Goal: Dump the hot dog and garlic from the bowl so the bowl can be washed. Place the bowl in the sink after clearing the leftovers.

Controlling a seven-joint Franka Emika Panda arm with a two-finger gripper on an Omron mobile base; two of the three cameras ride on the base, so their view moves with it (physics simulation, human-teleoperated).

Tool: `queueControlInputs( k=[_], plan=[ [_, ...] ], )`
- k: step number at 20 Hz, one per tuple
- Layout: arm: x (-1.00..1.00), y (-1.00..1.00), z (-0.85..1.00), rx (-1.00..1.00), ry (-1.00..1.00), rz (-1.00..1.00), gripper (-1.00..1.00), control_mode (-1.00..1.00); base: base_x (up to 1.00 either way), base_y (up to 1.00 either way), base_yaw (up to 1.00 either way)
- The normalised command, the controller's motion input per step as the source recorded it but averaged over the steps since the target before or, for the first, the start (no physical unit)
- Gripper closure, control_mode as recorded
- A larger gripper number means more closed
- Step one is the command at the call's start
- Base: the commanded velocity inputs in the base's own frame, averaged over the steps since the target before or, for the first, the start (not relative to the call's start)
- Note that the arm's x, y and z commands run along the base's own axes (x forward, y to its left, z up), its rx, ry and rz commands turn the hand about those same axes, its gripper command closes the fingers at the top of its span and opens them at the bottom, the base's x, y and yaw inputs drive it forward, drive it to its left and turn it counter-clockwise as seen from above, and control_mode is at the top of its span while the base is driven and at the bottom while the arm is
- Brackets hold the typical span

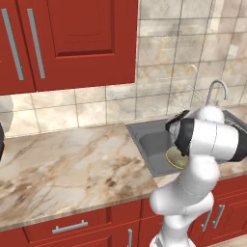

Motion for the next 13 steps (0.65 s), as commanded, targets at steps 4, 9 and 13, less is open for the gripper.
queueControlInputs(
  k=[4,9,13],
  plan=[
    [-0.38,0.52,1.00,-0.01,-0.30,-0.20,-1.00,-1.00,0.00,0.00,0.00],
    [-0.54,0.73,1.00,-0.07,-0.35,-0.17,-1.00,-1.00,0.00,0.00,0.00],
    [-0.59,0.88,1.00,-0.12,-0.44,-0.14,-1.00,-1.00,0.00,0.00,0.00]
  ],
)
